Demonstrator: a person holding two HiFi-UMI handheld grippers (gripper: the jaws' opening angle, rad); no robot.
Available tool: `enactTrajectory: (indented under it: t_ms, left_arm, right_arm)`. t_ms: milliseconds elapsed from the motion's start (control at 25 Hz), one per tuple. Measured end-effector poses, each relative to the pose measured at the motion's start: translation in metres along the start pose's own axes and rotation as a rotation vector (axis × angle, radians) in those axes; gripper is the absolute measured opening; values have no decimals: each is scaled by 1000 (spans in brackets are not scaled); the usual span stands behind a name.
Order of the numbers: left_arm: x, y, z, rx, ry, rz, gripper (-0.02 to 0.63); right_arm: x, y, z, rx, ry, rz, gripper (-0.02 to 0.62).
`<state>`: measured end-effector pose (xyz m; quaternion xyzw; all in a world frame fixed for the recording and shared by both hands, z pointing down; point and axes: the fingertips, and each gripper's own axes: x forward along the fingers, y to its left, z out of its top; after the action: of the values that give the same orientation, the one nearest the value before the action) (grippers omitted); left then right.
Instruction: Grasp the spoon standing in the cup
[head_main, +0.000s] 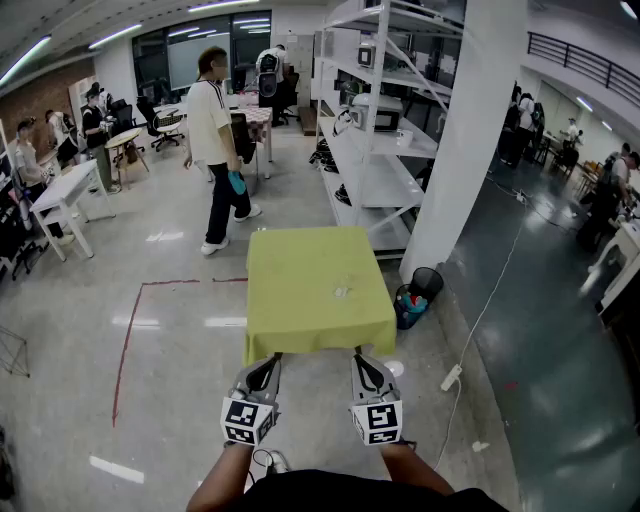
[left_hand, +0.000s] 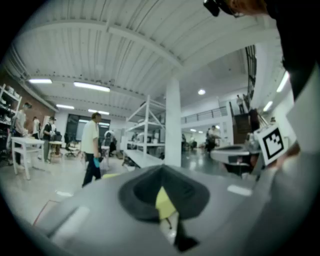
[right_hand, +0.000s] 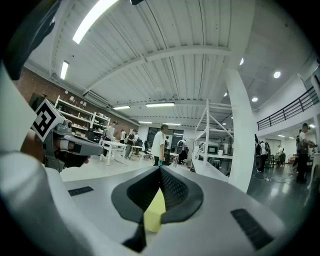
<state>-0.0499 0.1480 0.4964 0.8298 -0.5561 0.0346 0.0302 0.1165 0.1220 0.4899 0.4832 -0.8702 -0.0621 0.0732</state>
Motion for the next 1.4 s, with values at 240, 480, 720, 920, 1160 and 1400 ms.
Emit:
enactTrajectory:
  t_ms: [240,480,720,920,1160,1400]
  left_arm:
    - [-8,23,10,56,7,29,8]
    - [-7,34,8,52,-2,13,8]
    - [-4,36,6,37,2,-47,8]
    - [-2,49,-5,15,10,-71,8]
    - [3,64,-14,-3,15,-112,8]
    - [14,77,-16,-43,16,-121,8]
  right_arm:
    - [8,2,3,-39,40,-33,6]
    - [20,13,15,-19,12,-19,6]
    - [36,27,21,-7,-4,2,6]
    - [57,43,19,-18,9,11,6]
    - [75,60,18,-5,23,-9,6]
    - [82,66,14,36,35,-22,6]
